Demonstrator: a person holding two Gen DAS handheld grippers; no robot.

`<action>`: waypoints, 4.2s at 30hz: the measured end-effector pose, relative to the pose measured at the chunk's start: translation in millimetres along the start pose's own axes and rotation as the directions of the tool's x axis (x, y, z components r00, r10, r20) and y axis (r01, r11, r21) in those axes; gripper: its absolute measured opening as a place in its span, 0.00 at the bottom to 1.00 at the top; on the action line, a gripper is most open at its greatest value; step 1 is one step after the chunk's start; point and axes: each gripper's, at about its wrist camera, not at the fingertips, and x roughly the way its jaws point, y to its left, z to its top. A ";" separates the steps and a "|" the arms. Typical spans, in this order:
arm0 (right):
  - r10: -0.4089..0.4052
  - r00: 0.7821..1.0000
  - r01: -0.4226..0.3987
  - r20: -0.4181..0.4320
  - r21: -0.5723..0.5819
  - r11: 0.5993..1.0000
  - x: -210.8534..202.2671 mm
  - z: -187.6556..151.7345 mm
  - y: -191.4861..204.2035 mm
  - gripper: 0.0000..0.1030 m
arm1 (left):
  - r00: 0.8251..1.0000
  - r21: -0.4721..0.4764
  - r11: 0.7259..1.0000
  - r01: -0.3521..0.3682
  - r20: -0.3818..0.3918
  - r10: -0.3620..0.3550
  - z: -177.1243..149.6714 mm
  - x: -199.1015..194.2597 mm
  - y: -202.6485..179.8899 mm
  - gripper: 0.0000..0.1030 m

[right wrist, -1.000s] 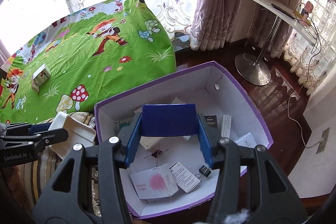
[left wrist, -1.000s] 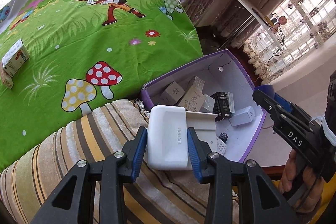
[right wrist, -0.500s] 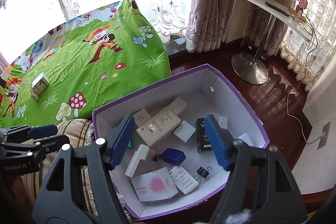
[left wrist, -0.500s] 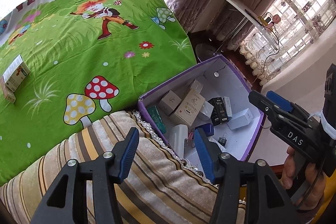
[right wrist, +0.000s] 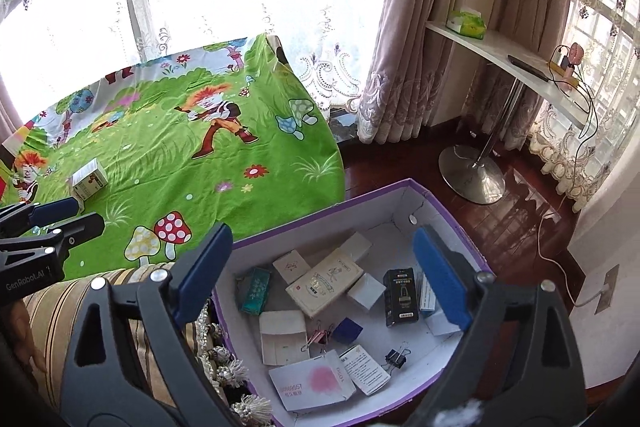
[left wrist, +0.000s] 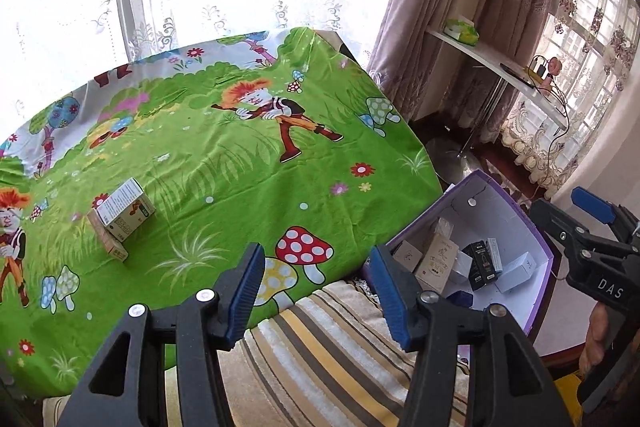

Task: Organize rigid objects
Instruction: 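Move both open tools back toward the last boxes on the bed, then grasp the tan long box upright with the left tool, then grasp the white Chinese-text box with right tool while left tool holds the tan box, then carry both held boxes over the storage box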

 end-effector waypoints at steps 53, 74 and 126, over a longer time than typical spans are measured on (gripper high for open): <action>0.316 0.931 -0.359 -0.186 -0.288 0.888 92.5 39.0 227.7 0.95 | 0.967 -0.447 0.887 -0.119 -0.255 0.002 -13.0 103.7 253.9 0.44; 0.389 0.883 -0.466 -0.262 -0.404 0.787 131.4 29.7 325.6 0.95 | 0.978 -0.519 0.842 -0.145 -0.206 0.041 -25.2 81.9 291.7 0.16; 0.293 0.922 -0.378 -0.254 -0.422 0.824 156.4 32.4 338.1 0.70 | 0.993 -0.554 0.823 -0.121 -0.081 0.091 -25.3 36.8 270.9 0.16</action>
